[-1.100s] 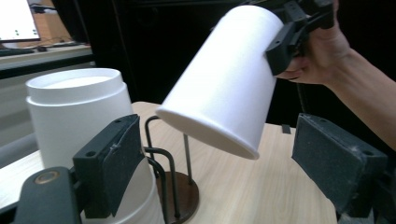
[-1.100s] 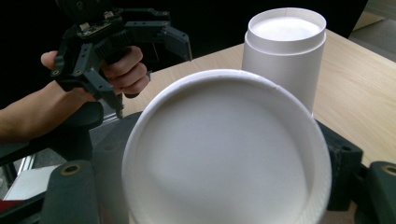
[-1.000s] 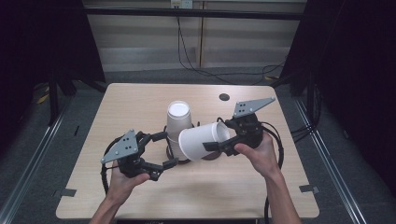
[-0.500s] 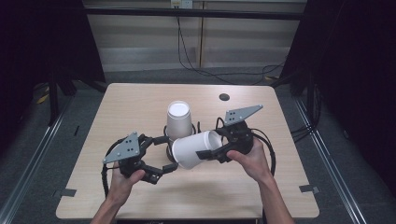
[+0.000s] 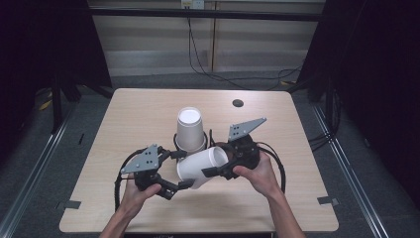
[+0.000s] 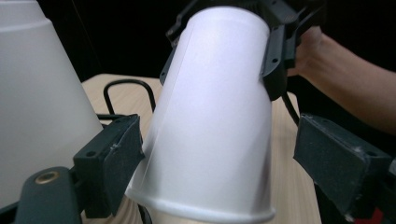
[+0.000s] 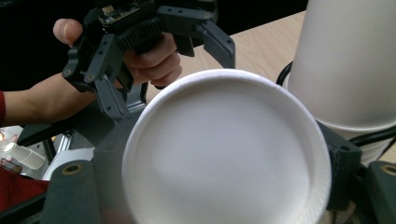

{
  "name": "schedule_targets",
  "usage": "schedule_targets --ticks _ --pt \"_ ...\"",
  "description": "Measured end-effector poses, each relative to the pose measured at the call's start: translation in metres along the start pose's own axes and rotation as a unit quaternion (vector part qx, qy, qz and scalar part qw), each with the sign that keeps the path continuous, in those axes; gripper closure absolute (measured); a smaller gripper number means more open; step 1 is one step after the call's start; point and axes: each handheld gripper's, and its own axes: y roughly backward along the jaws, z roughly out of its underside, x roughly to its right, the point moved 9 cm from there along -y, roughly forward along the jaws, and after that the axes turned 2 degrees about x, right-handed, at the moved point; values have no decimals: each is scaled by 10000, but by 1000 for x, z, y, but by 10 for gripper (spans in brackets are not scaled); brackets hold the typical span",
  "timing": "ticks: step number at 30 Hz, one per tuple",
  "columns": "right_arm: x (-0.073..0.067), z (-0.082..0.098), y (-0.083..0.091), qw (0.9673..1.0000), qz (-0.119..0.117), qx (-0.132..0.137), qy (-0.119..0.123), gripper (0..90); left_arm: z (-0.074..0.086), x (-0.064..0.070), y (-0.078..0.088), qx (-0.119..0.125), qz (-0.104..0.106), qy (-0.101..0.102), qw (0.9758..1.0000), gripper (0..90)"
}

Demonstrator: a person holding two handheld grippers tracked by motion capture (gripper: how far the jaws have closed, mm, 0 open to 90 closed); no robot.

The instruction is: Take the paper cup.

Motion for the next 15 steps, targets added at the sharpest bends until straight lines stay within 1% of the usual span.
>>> schedule_targets --ticks 2,4,6,7,8,9,10,11,14,15 --pt "-1 1 -3 10000 -14 -51 6 245 3 -1 -2 -85 -76 -38 9999 154" --pt "-2 1 -5 9999 -40 -101 20 247 5 -1 -5 -161 -52 -2 9999 155" --pt "-3 2 -8 9999 -79 -134 18 249 10 0 -9 -308 -70 1 9995 152" --pt "-3 2 -8 9999 -79 -134 18 249 10 0 -9 -308 -70 1 9995 150" --pt "-4 2 -10 9998 -102 -163 18 249 13 0 -13 -421 -91 4 9991 138" --pt "-4 2 -10 9998 -102 -163 18 249 13 0 -13 -421 -91 4 9991 132" --pt "-4 3 -13 9997 -129 -202 7 250 16 0 -16 -525 -15 69 9986 130" --pt "-4 3 -13 9997 -129 -202 7 250 16 0 -16 -525 -15 69 9986 128" --pt "-6 4 -17 9996 -152 -237 19 251 24 1 -20 -747 134 240 9968 120" --pt "-6 4 -17 9996 -152 -237 19 251 24 1 -20 -747 134 240 9968 119"
